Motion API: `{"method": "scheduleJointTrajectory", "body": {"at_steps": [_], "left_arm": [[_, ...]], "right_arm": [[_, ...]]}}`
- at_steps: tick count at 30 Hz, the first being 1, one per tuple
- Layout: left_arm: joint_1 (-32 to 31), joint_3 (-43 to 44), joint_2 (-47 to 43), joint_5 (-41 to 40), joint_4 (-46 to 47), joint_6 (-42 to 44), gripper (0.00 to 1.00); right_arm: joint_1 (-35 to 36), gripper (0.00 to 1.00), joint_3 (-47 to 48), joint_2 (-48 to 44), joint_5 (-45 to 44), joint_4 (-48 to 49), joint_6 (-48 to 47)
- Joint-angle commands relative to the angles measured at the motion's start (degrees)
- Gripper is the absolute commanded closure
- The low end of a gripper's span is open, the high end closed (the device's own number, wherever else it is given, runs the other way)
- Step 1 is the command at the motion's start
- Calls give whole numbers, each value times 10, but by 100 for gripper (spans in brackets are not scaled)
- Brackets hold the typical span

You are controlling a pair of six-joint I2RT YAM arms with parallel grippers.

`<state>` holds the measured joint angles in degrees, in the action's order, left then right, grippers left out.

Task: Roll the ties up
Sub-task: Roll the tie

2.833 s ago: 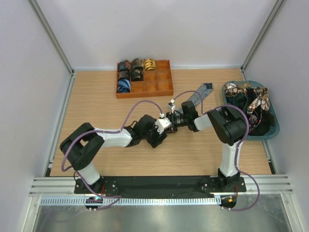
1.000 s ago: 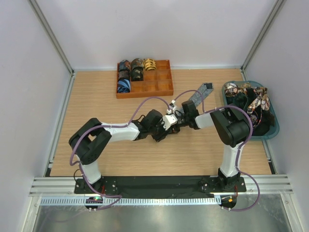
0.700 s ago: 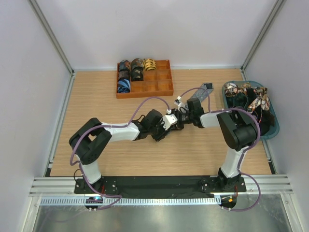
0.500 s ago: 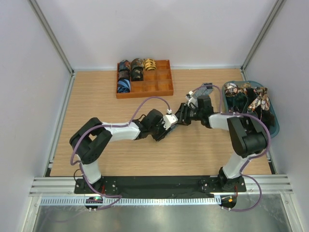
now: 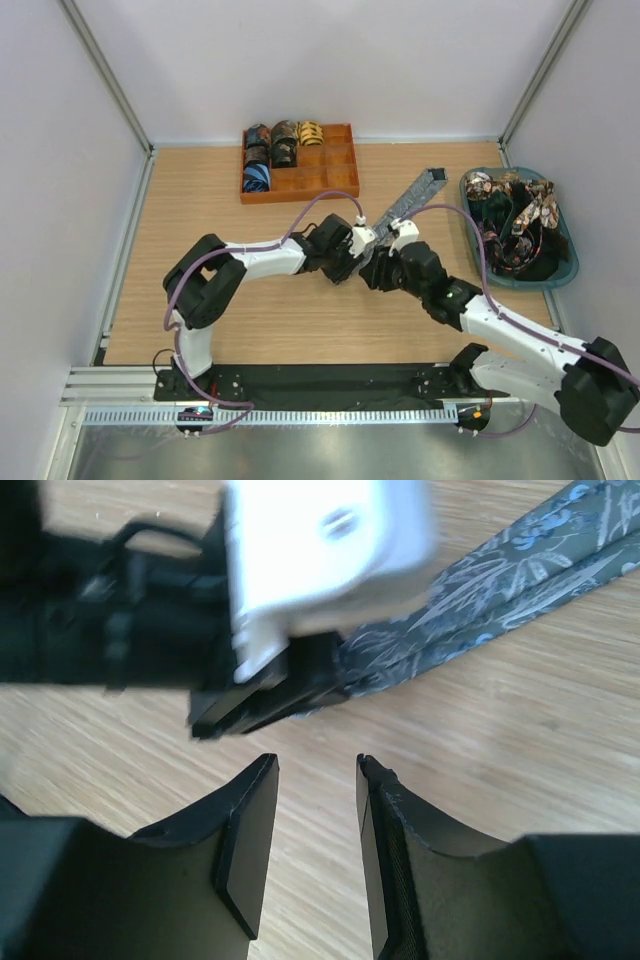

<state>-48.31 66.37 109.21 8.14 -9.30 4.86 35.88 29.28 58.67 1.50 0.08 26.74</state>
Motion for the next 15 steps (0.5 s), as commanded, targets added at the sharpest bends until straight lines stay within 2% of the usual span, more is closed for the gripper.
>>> {"method": "scheduleJointTrajectory", "body": {"at_steps": [1,2,5,8,9,12,15], "left_arm": [[4,9,53,0,-121,-23,70],[6,14,56,1,-128,-27,70],[9,36,65,4,-148,-34,71],[9,49,72,2,-178,-37,71],[9,60,74,-1,-186,-40,71],[11,79,80,-6,-227,-46,71],[10,89,86,-1,-254,-60,71]], "right_arm": [[85,56,-5,-44,-196,-51,-33],[105,56,-4,-46,-253,-58,-33],[206,56,17,-28,-309,-57,-49],[269,56,48,40,-364,-58,-89],[319,56,75,66,-380,-59,-105],[397,55,130,157,-414,-63,-160],[433,55,189,239,-455,-91,-192]]}}
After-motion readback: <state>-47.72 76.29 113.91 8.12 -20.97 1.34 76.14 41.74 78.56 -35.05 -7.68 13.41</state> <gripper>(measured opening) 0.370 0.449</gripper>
